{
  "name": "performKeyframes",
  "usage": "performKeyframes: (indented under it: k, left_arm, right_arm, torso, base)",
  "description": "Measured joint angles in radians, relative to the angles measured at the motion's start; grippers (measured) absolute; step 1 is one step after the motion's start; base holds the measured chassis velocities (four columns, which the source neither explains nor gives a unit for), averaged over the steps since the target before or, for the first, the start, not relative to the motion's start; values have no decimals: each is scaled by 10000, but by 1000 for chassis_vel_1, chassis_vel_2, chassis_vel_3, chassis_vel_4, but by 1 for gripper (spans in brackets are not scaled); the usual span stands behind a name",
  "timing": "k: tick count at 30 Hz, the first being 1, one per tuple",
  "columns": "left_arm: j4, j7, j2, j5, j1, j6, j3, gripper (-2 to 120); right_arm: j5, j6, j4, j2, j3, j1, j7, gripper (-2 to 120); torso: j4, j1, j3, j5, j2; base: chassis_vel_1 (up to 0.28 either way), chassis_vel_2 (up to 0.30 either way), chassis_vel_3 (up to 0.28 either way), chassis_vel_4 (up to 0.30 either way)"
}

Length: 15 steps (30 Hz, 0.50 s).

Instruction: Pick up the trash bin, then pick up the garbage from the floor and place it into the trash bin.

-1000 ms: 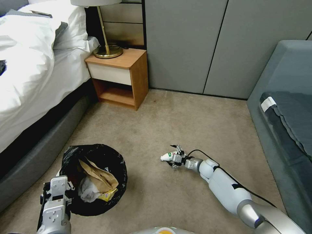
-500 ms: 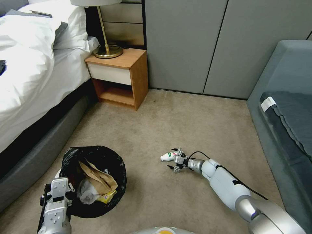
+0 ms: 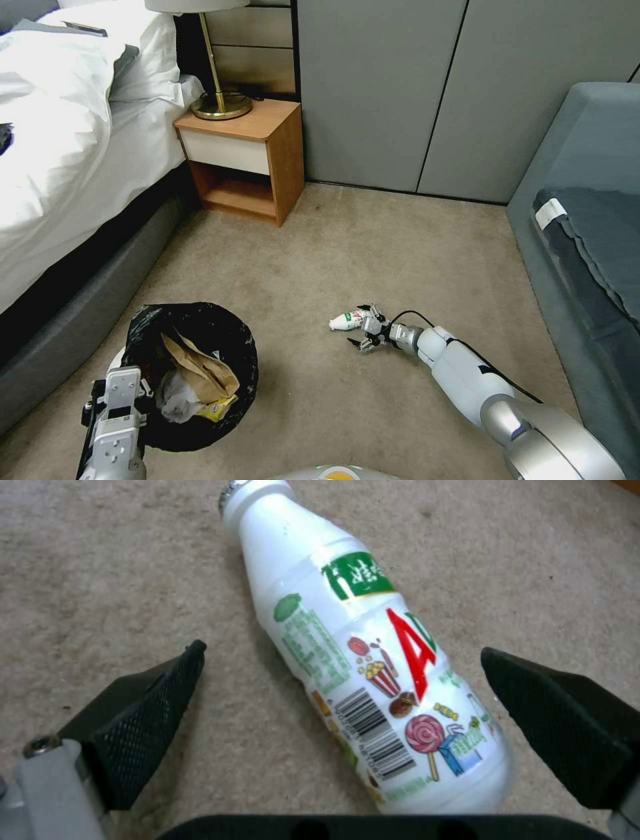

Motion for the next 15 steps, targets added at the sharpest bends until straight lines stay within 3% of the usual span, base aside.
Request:
performKeyframes:
  k: [15]
  left_arm:
    - [35,-1,0,43,-71,-7,36,1]
  right_arm:
    - [-203,-74,7,47,0,171,25,100]
  torso:
    - [0,0,0,1,0]
  base:
    - [0,0,0,0]
